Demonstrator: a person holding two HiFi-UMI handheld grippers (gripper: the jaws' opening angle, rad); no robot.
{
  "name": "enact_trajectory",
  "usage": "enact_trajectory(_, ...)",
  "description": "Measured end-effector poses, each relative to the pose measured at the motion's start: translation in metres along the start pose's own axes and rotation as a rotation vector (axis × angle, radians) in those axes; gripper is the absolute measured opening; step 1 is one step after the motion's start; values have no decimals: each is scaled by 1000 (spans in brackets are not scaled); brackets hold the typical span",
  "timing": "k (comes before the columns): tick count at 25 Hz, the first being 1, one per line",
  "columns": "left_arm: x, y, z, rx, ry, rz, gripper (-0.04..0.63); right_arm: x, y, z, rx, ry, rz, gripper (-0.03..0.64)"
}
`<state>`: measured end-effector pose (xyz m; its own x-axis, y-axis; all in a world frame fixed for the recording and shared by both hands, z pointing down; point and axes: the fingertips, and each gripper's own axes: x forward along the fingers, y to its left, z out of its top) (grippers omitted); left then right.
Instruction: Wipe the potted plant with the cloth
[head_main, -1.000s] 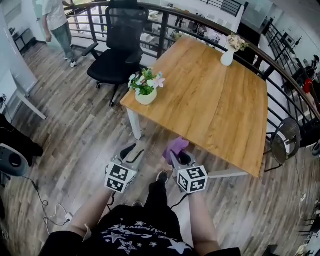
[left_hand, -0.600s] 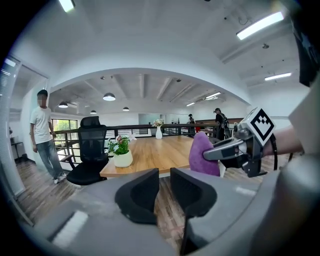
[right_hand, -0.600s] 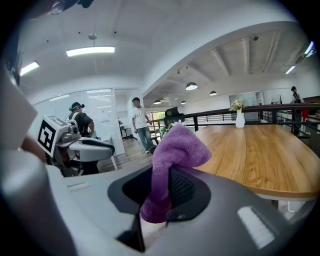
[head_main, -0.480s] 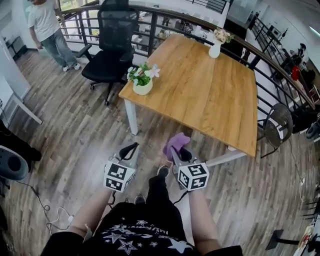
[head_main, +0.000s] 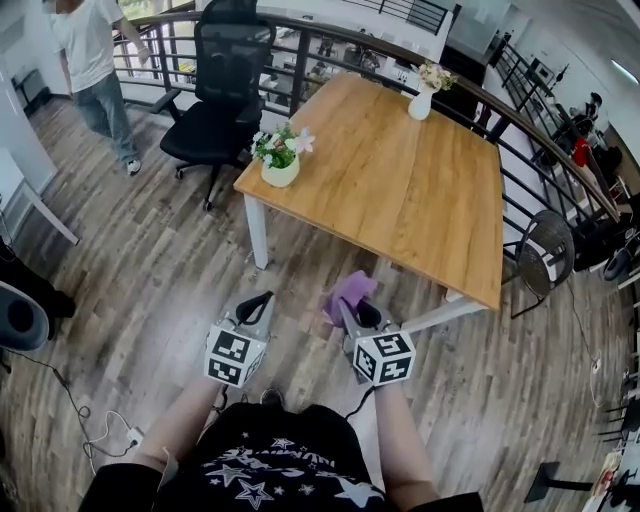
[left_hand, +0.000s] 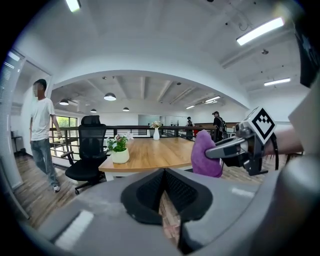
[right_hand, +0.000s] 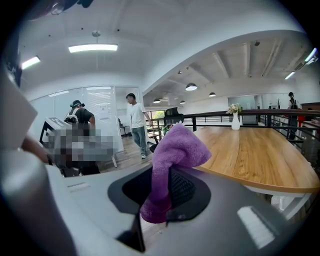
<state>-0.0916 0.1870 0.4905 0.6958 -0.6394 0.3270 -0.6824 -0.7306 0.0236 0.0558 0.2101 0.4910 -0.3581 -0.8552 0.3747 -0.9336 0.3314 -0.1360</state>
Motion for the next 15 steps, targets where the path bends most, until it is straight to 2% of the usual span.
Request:
enact_trajectory(6, -3, -30, 9, 5, -5, 6, 2, -23, -3, -8, 0, 2, 21, 77)
enact_trajectory(15, -9, -103, 14, 25, -13, -11, 2, -88, -16, -35, 15, 18, 43, 77)
